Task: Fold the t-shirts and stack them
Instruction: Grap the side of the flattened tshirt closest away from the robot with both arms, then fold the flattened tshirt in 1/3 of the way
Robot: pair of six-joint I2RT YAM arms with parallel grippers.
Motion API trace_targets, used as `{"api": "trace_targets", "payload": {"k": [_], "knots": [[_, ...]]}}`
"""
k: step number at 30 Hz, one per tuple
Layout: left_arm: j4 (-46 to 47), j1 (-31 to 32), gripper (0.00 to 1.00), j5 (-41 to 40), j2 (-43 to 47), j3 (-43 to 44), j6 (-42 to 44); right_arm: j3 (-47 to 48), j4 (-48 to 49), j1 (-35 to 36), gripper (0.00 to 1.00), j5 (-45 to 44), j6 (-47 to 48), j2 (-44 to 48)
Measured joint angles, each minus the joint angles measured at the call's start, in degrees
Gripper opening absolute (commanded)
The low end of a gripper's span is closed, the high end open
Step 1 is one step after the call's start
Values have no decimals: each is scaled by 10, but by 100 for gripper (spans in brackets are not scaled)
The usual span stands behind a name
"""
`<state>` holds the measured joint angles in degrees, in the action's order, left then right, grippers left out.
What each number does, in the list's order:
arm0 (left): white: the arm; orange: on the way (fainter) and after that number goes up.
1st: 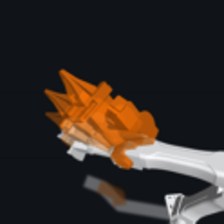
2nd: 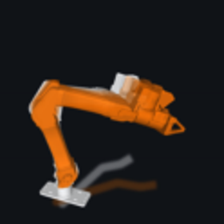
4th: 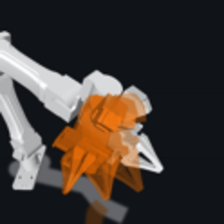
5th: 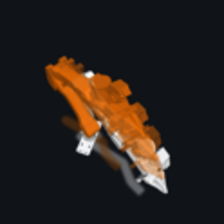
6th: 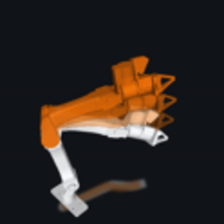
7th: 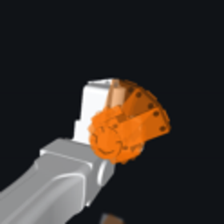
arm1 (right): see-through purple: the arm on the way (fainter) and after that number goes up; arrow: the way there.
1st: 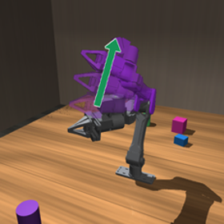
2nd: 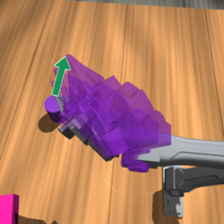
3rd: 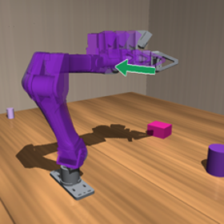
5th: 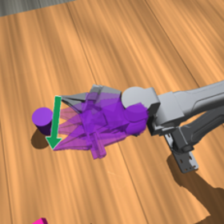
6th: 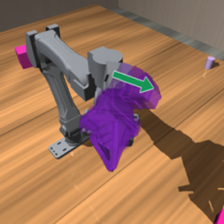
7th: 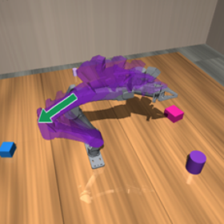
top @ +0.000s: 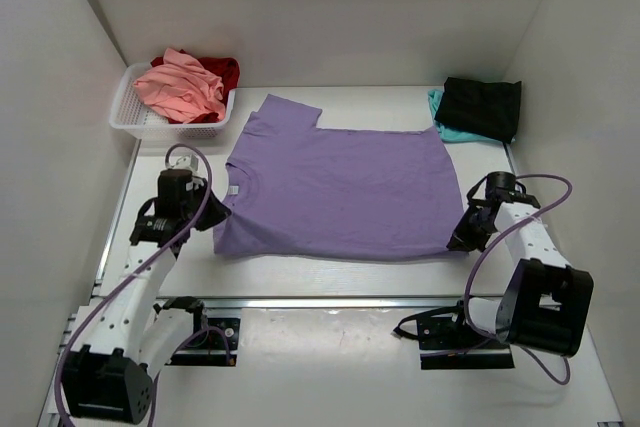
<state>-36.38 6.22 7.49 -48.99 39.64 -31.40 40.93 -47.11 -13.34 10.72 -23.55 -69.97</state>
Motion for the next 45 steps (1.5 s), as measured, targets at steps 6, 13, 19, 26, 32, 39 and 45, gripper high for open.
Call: {"api": "trace_targets", "payload": {"k": [6, 13, 19, 26, 32, 39, 45], "knots": [[45, -17, 0, -5, -89, 51, 16, 39, 7, 6, 0, -4, -5, -56], [95, -37, 0, -4, -179, 96, 22, 105, 18, 9, 0, -7, -16, -120], [134, -38, 0, 5, -252, 138, 20, 168, 27, 11, 0, -9, -18, -181], [161, -35, 0, 14, -313, 176, 17, 202, 31, 18, 0, -9, -19, -231], [178, -31, 16, 14, -347, 196, 14, 242, 35, 28, 19, -8, -20, -266], [183, -35, 59, 6, -368, 222, 0, 294, 45, 45, 33, -31, -17, -281], [202, -16, 46, 3, -370, 245, 6, 297, 49, 81, 32, -53, 3, -280]]}}
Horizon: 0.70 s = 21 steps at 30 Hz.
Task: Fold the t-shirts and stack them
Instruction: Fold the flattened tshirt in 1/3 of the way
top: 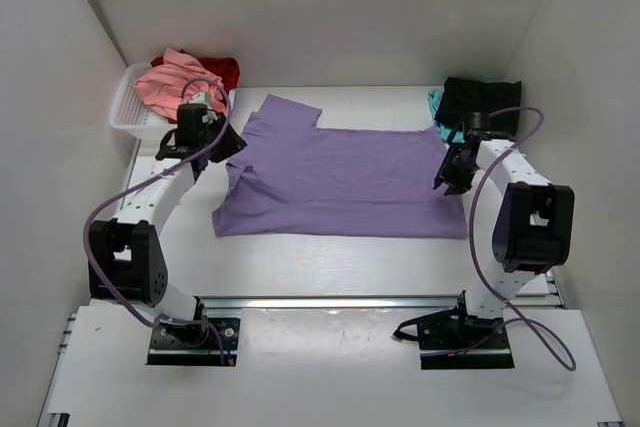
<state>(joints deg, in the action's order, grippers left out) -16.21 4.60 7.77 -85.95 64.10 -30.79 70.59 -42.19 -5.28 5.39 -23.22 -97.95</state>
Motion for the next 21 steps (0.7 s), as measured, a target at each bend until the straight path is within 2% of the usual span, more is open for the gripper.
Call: {"api": "trace_targets", "payload": {"k": [4, 9, 12, 14, 18, 21], "knots": [[17, 48, 41, -8, -10, -22, 8, -1, 16, 50, 32, 0, 8, -2], [30, 108, 39, -33, -79, -56, 30, -23, 55, 98, 33, 0, 8, -21], [25, 122, 38, -45, -122, -80, 33, -54, 73, 106, 35, 1, 7, -37], [16, 120, 33, -48, -142, -83, 30, -63, 76, 111, 34, 3, 6, -45], [19, 114, 28, -60, -120, -110, 28, -78, 92, 125, 34, -8, 10, -36], [10, 106, 25, -62, -58, -176, 14, -106, 110, 141, 34, -10, 9, -14]]}}
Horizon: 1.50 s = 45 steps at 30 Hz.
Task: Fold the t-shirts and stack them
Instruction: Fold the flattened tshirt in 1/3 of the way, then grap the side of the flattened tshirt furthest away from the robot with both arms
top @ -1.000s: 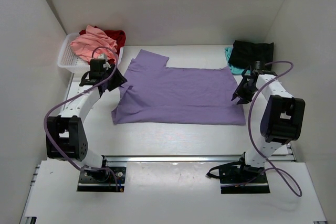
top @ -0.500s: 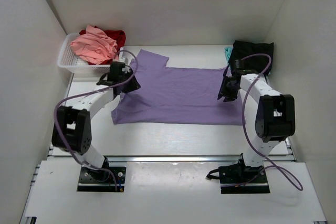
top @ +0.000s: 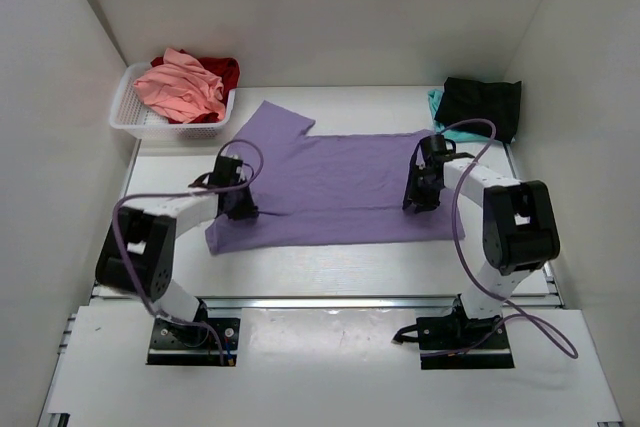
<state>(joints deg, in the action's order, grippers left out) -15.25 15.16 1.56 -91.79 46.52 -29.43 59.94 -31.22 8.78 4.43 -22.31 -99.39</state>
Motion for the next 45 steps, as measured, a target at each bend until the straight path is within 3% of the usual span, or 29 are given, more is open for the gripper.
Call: {"api": "trace_targets", "payload": {"k": [12, 18, 23, 28, 34, 37, 45], "knots": [[-98, -12, 27, 23, 273, -204, -22, -147, 17, 60, 34, 54, -33, 131], [-117, -26, 32, 31, 285, -207, -24, -214, -2, 82, 34, 94, -78, 202], [-144, -38, 37, 34, 274, -189, -26, -217, -51, 70, 34, 94, -93, 211], [-193, -49, 40, 29, 262, -97, -28, -186, -127, 11, 37, 65, -81, 211], [-185, -58, 48, 3, 233, 39, -13, -73, -149, -22, 46, 21, -50, 198], [-163, -54, 52, -16, 155, 114, 5, -8, -144, -32, 47, 9, -34, 153], [-132, -47, 60, -51, -157, 367, 57, 137, -130, -77, 47, -10, -13, -16]]}}
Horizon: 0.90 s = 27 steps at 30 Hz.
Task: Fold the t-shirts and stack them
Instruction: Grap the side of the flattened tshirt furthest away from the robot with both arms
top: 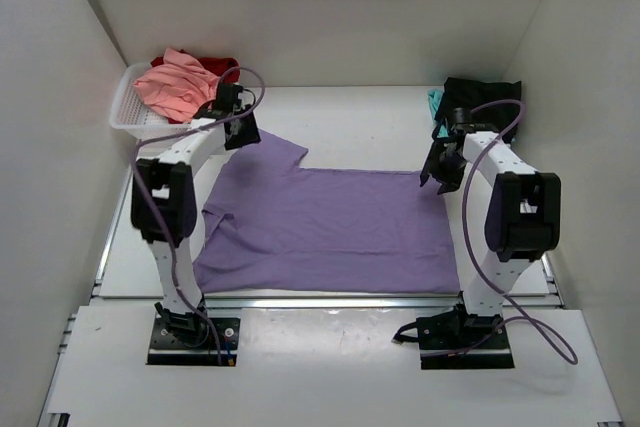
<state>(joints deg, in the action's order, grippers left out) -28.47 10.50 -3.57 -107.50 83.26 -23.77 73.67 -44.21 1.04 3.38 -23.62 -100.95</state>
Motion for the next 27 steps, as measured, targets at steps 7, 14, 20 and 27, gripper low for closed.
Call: {"api": "trace_targets", "payload": {"k": [7, 14, 20, 27], "knots": [[-22, 1, 63, -29, -161, 155, 54, 56, -4, -7, 47, 0, 6, -53], [-59, -5, 64, -39, -180, 144, 68, 61, -7, -7, 47, 6, 9, -67], [-71, -7, 41, -47, -195, 143, 71, 91, -11, -10, 47, 15, 9, -104], [-85, -10, 0, -44, -205, 161, 69, 180, -20, -31, 47, 2, 7, -160]]}}
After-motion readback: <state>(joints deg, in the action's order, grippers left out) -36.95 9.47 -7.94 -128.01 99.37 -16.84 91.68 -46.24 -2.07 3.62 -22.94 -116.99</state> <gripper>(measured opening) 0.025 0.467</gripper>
